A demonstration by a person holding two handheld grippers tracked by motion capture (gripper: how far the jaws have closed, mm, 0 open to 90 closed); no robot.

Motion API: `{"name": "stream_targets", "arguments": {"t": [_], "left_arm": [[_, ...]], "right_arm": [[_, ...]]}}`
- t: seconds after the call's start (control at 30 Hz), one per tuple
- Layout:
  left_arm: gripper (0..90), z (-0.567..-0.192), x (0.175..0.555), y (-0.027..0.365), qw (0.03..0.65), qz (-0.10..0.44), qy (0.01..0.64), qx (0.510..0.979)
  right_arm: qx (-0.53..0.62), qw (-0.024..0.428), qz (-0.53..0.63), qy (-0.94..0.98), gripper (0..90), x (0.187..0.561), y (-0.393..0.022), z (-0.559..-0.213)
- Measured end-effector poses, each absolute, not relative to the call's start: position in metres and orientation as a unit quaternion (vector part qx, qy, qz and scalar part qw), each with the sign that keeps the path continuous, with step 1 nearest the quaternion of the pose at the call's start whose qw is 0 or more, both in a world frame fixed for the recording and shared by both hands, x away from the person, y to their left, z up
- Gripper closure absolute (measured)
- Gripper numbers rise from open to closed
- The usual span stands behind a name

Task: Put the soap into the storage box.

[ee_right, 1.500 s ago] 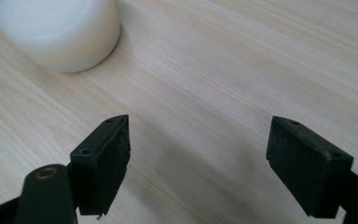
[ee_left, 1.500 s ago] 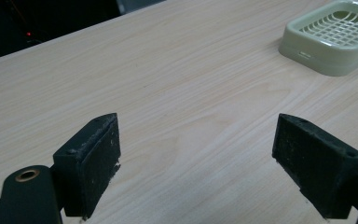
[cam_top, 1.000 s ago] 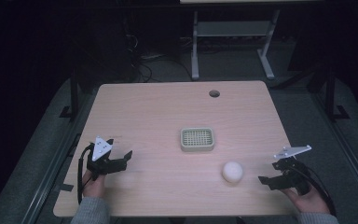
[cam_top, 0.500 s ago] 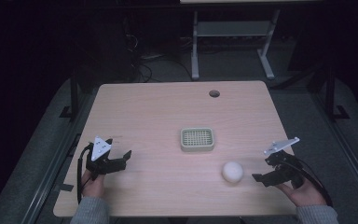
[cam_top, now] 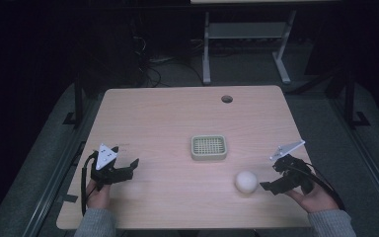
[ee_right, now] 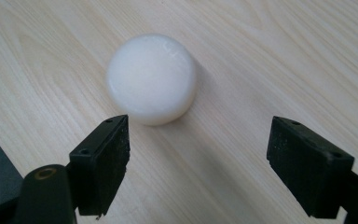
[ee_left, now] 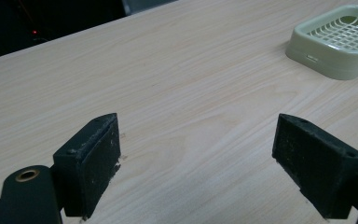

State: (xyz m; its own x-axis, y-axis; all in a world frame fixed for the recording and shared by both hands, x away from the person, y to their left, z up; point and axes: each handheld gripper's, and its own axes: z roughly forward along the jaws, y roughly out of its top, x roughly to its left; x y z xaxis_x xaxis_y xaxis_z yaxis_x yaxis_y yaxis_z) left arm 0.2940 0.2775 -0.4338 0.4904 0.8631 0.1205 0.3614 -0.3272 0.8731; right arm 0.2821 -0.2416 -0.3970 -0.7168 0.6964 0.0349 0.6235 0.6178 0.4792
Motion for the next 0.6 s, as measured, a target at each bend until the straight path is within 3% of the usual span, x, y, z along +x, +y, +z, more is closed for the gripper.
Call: {"name": "stream_targets", "arguments": {"t": [0.6], "left_arm": [[14.9, -0.433, 0.294, 0.28, 0.417, 0.301, 0.408, 0.754]], "right_arm": [[0.334, 0.066, 0.22, 0.914, 19.4, 0.293, -0.214, -0.389]]}}
